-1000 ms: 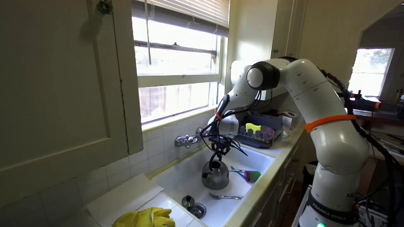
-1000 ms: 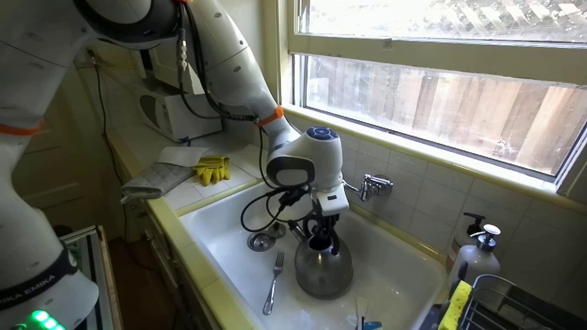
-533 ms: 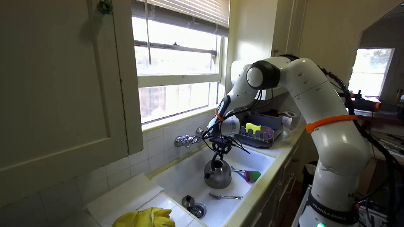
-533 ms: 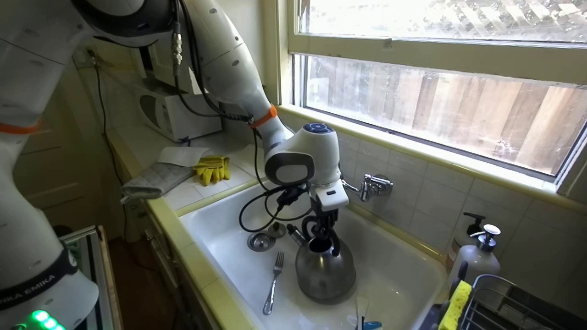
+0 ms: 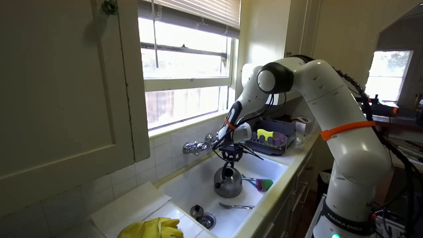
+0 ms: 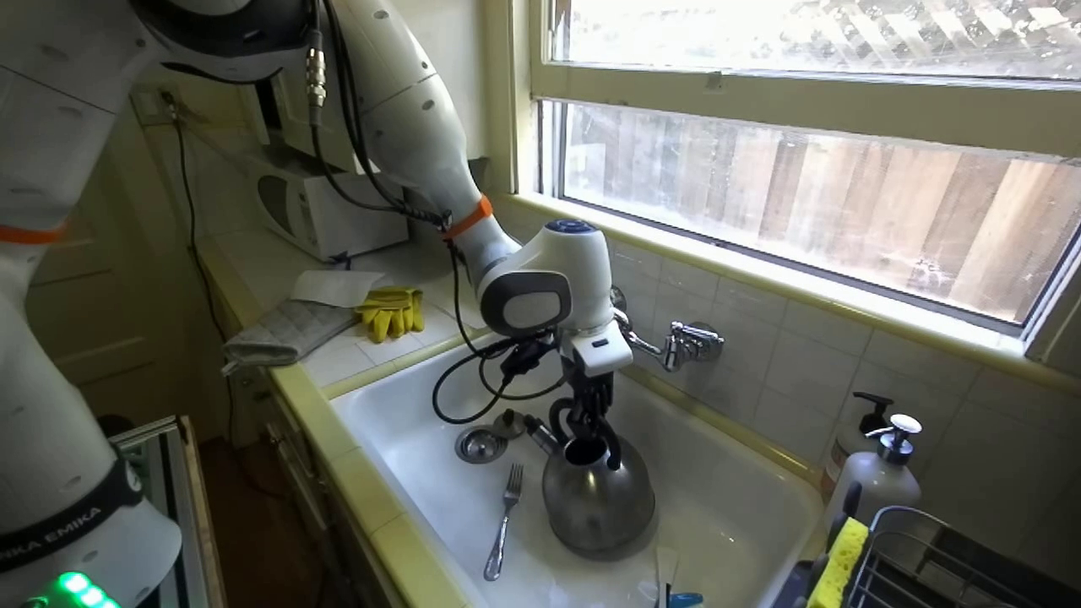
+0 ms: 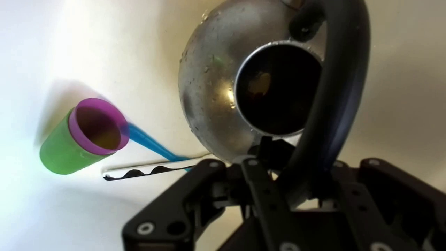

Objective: Move the faucet head to the left and pour the contents of the kettle into the sink

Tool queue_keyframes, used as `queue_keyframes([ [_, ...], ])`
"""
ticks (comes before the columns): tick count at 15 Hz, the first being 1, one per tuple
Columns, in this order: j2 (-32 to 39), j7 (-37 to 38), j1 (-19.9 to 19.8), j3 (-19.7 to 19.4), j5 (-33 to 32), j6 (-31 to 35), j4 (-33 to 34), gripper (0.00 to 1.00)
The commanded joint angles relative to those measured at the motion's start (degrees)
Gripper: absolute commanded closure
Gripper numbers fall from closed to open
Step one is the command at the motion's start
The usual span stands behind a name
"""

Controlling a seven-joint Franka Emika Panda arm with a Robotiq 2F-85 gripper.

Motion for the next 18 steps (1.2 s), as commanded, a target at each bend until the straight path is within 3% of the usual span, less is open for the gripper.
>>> queue_keyframes([
  [1, -3.1, 3.1, 2.7, -2.2, -4.0, -0.2, -2.9, 0.98],
  [18, -4.3, 7.2, 6.2, -2.9, -10.1, -2.1, -3.6, 0.98],
])
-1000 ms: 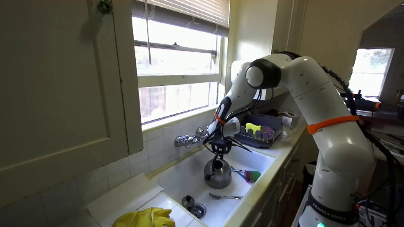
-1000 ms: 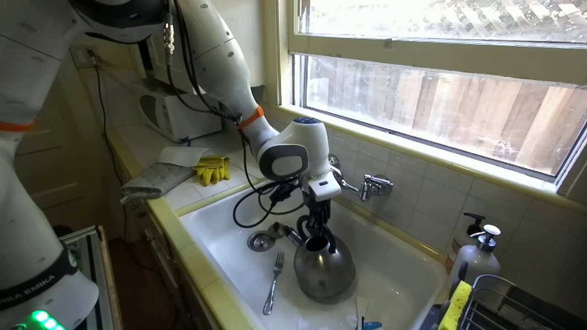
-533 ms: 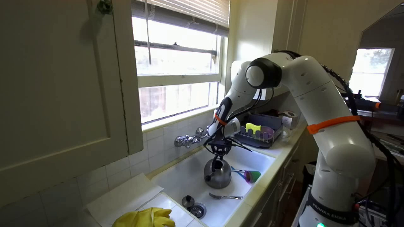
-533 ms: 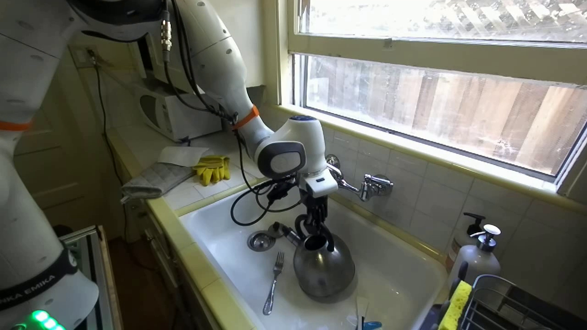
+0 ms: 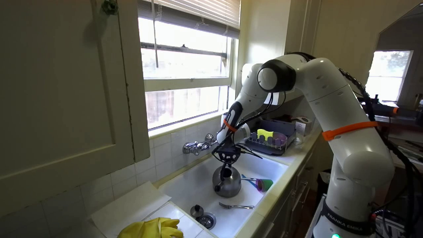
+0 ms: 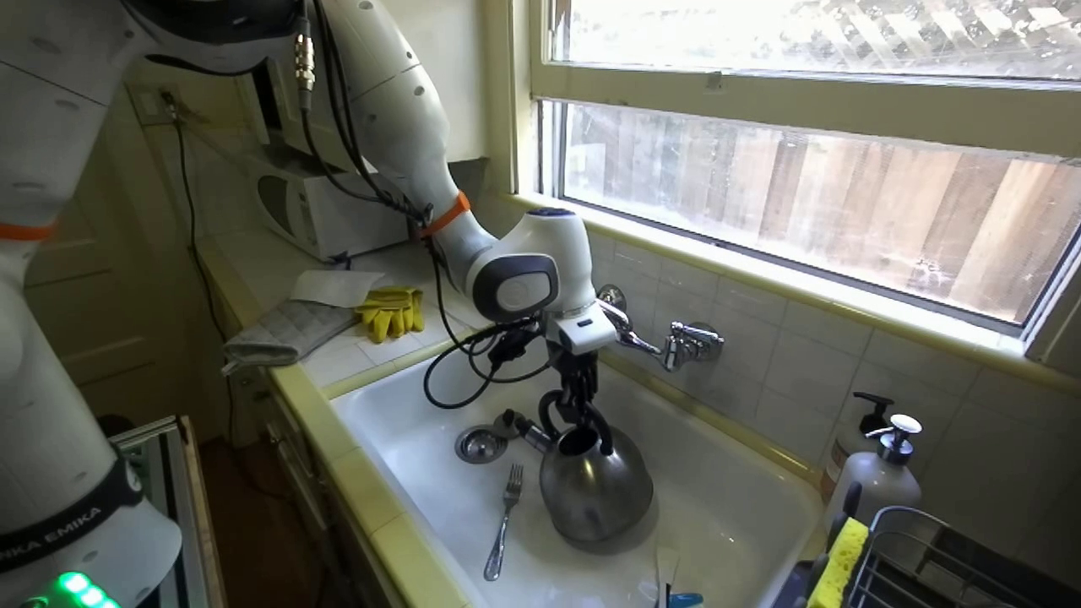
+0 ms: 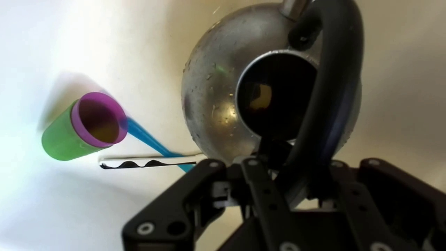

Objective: Move the faucet head to the left and pour the contents of the kettle into the sink

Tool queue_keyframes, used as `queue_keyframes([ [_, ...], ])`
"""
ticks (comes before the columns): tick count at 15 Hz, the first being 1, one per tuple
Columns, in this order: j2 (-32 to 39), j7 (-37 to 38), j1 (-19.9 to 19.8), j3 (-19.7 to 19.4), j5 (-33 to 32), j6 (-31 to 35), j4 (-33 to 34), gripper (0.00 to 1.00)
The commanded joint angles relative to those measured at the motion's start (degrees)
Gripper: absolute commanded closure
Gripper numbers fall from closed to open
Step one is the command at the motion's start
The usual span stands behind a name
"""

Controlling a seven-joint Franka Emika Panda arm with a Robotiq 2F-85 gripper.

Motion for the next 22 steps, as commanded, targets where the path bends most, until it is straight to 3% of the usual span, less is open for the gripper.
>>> queue_keyframes([
  [1, -2.7, 2.4, 1.3, -0.7, -2.5, -2.3, -1.7, 0.98],
  [22, -3.2, 5.6, 0.7, 0.9, -6.3, -7.3, -0.7, 0.98],
])
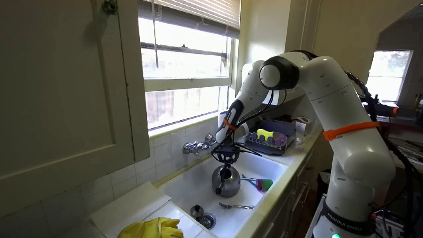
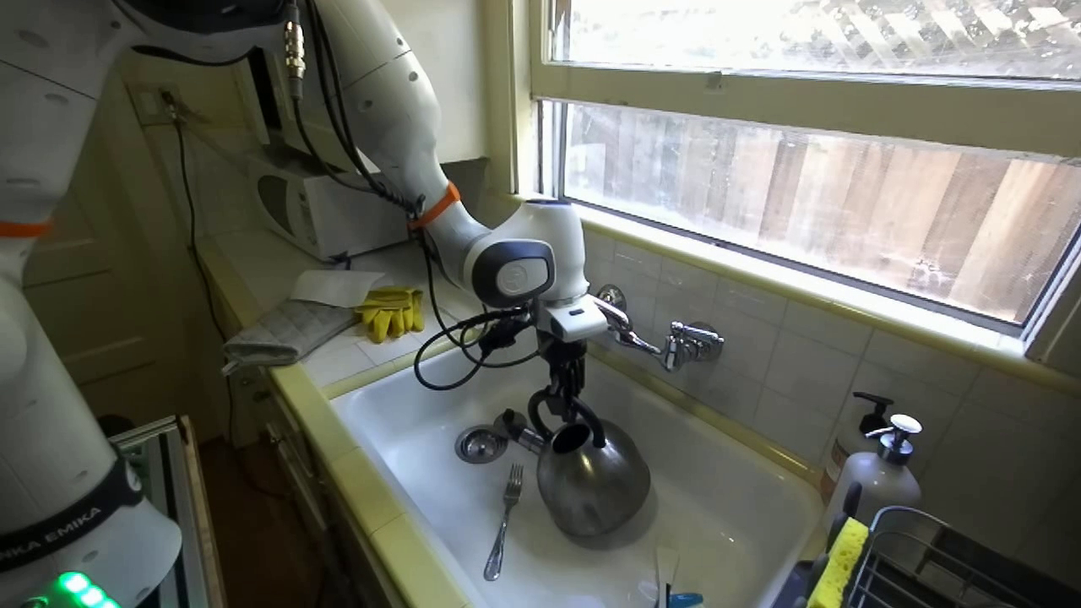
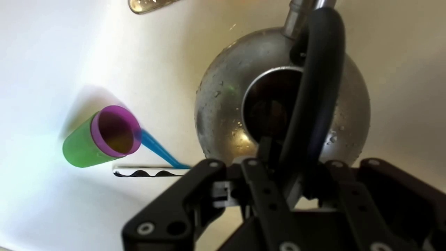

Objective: Move the faucet head to the left and pour the contents of the kettle into the sink

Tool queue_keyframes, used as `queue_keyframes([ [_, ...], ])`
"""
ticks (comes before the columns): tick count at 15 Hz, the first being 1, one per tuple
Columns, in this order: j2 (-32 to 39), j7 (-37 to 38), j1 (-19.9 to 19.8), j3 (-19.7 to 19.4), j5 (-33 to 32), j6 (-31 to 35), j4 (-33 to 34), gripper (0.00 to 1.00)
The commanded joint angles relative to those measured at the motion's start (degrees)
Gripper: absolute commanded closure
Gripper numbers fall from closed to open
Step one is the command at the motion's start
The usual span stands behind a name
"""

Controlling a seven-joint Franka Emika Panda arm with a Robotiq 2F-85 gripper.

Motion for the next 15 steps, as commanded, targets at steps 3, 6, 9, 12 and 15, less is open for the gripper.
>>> queue_keyframes([
  [3, -1.4, 2.1, -0.5, 0.6, -2.1, -2.1, -0.5, 0.98],
  [6, -1.5, 2.0, -0.5, 0.7, -2.2, -2.2, -0.5, 0.98],
  [9, -1.7, 1.8, -0.7, 1.0, -2.0, -3.1, -0.5, 0.98],
  [12, -1.9, 1.9, -0.9, 1.4, -2.0, -4.3, -0.4, 0.98],
  [15, -1.8, 2.1, -1.1, 1.6, -2.2, -5.2, -0.1, 0.98],
])
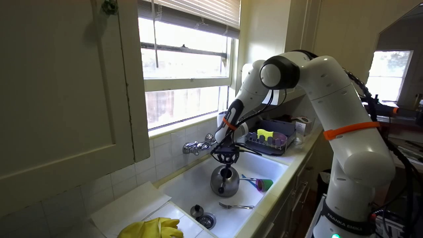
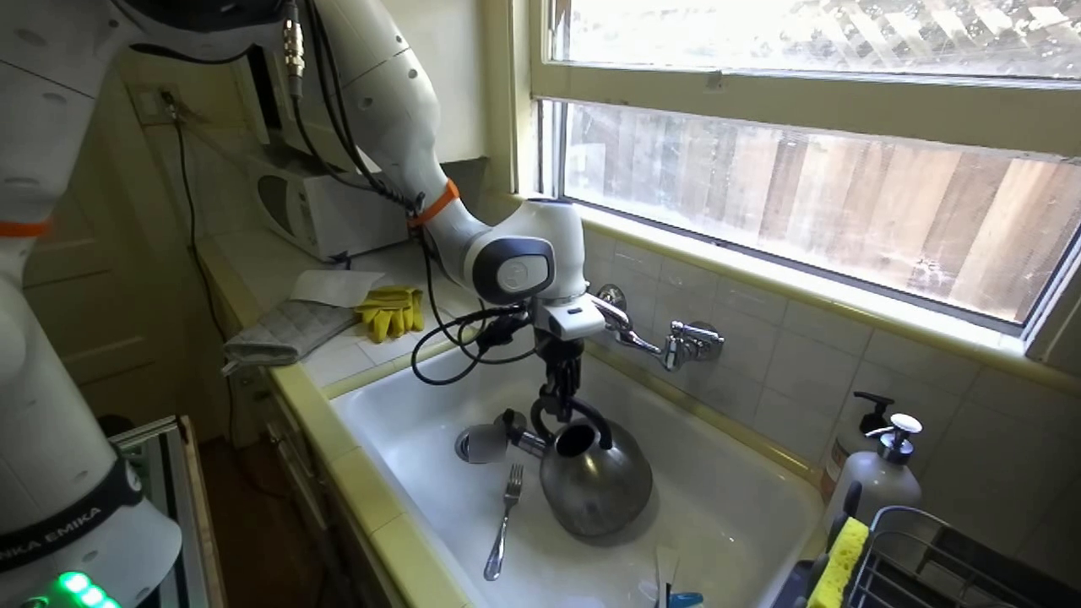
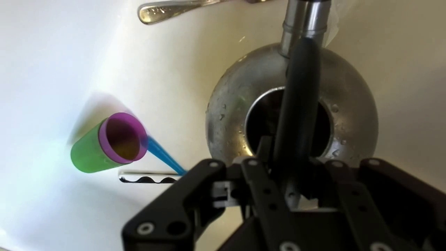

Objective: Move the faucet head to the left and pour the contents of the kettle into the sink

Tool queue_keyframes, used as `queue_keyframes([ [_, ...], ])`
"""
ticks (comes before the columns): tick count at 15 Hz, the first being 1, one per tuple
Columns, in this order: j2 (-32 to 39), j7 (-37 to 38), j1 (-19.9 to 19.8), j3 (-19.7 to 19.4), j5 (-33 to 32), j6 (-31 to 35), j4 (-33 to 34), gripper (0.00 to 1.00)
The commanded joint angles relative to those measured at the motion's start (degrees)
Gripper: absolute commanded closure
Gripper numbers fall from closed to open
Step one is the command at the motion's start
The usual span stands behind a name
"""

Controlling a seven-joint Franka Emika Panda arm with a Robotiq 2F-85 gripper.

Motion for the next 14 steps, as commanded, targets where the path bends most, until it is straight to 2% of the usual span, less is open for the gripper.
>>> queue_keyframes([
  [1, -1.3, 1.5, -1.4, 1.3, -1.2, -3.1, 0.1, 0.98],
  [14, 2.3, 2.1, -7.5, 3.4, 0.3, -7.1, 5.1, 0.98],
])
